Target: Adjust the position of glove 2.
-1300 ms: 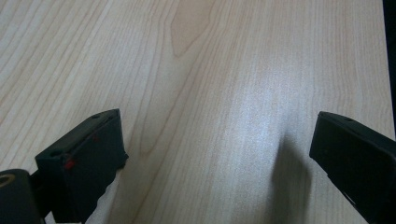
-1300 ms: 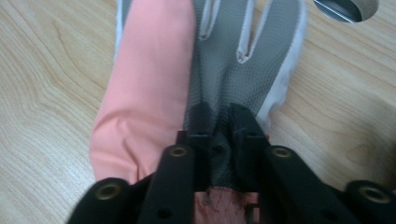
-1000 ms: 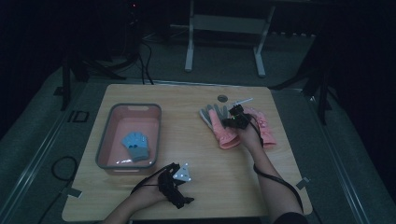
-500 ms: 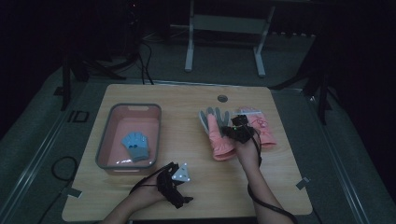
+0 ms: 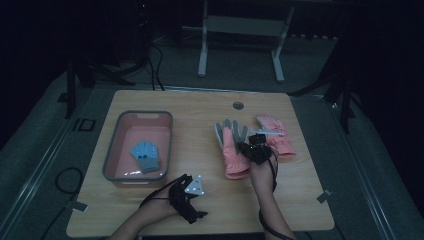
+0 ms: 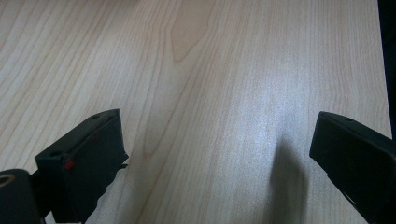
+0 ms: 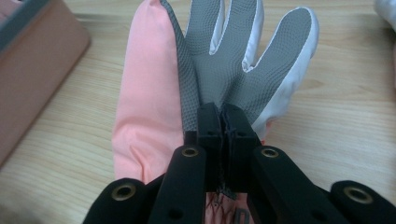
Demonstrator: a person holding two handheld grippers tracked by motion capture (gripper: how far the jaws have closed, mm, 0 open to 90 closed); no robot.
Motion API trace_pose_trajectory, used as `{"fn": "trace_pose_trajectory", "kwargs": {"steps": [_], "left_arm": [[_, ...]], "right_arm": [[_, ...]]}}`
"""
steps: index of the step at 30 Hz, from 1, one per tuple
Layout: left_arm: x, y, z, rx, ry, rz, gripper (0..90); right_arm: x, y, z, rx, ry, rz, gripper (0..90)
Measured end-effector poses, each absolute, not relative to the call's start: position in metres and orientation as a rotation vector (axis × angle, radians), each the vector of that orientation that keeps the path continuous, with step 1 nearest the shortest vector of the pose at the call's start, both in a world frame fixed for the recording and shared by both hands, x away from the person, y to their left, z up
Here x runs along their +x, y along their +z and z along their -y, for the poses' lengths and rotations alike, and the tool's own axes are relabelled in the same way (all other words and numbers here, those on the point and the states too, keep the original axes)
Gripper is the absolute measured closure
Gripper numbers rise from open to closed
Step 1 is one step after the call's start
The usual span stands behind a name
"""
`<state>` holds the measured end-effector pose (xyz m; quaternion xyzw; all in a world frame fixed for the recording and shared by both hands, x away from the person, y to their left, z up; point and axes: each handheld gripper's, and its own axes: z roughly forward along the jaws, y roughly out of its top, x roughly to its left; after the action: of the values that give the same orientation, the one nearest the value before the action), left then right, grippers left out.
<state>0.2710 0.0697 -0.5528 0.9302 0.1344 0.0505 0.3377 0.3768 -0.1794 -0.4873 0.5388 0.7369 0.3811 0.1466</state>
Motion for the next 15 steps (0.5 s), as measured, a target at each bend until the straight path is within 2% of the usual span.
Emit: {"fn": "trace_pose_trajectory", "kwargs": {"steps": [15], "left_arm": [[0.271,-0.554,-0.071,2.424,0.126,-0.351,3.4]], "right_arm": [[0.378,-0.529,0.187,1.679,1.022,-2.046,85.4]]}}
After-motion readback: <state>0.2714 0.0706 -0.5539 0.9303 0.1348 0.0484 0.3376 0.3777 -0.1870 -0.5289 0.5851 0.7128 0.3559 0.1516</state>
